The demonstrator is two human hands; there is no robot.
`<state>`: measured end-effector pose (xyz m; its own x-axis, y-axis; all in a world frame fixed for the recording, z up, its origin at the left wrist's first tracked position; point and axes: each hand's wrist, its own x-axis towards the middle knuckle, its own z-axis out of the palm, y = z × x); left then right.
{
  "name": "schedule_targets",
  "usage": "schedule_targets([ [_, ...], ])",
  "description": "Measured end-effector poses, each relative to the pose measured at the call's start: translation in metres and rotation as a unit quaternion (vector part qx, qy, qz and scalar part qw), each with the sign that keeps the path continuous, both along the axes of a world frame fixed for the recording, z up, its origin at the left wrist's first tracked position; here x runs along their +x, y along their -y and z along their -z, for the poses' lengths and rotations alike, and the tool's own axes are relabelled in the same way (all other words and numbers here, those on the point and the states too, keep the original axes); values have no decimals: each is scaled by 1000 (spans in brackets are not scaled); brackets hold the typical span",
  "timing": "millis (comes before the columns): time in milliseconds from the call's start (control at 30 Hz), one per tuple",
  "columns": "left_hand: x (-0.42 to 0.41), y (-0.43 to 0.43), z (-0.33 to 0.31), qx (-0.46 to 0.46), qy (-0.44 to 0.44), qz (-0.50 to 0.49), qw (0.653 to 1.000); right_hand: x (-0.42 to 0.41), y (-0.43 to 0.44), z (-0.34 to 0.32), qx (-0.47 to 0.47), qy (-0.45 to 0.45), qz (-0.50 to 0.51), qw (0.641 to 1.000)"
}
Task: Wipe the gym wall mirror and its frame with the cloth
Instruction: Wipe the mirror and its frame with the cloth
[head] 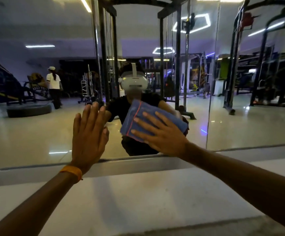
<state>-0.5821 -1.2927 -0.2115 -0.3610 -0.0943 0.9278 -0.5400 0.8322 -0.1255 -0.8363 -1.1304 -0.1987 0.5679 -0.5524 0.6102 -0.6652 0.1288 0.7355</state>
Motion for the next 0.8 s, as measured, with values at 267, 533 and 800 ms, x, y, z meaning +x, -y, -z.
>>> schedule_targets([
  [267,-15,-22,1,14,-45,-5,999,-52,-46,-115,-132,137,9,982],
  [533,-32,-42,-28,-3,7,-22,1000,-45,-33,11,33,-18,-12,999],
  [800,-110,-94,-39,-16,22,1,1000,-176,-132,-75,-209,306,15,929],
])
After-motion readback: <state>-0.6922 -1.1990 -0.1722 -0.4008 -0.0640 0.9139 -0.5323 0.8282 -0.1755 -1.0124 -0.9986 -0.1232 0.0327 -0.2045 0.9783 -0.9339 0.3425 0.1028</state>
